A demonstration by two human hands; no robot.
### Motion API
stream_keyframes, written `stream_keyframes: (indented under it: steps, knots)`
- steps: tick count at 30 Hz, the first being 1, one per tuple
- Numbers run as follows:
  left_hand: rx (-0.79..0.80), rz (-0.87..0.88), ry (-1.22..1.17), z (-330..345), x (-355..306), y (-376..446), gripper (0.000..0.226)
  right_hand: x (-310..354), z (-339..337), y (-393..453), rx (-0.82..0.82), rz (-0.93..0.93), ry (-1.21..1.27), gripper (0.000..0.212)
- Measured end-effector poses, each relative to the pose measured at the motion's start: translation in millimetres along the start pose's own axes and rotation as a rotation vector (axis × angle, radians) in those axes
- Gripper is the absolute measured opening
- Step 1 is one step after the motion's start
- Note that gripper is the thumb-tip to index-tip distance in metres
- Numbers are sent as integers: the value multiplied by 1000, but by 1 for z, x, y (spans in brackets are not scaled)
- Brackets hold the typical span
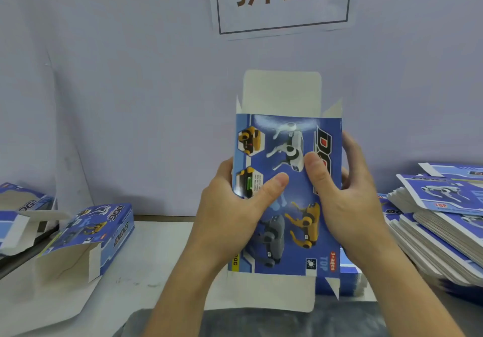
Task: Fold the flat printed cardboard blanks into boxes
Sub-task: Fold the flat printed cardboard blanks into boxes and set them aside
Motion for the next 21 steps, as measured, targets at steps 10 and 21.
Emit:
stream_keyframes:
  steps: [10, 21]
  knots:
    - [-395, 207, -25, -25, -19, 1, 79, 7, 32, -14, 210, -89, -27, 72]
    - [-142, 262, -150, -4, -19, 0, 70, 11, 18, -7, 92, -187, -39, 63]
Point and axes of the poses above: each hand's wrist, its own y-axis towards the middle knuckle, its own z-axis out of the palm, x = y × z, the point moved 2 cm from there along y, towards the middle knuckle, and after that the axes turned 5 degrees about -y, right-handed, at the moved point
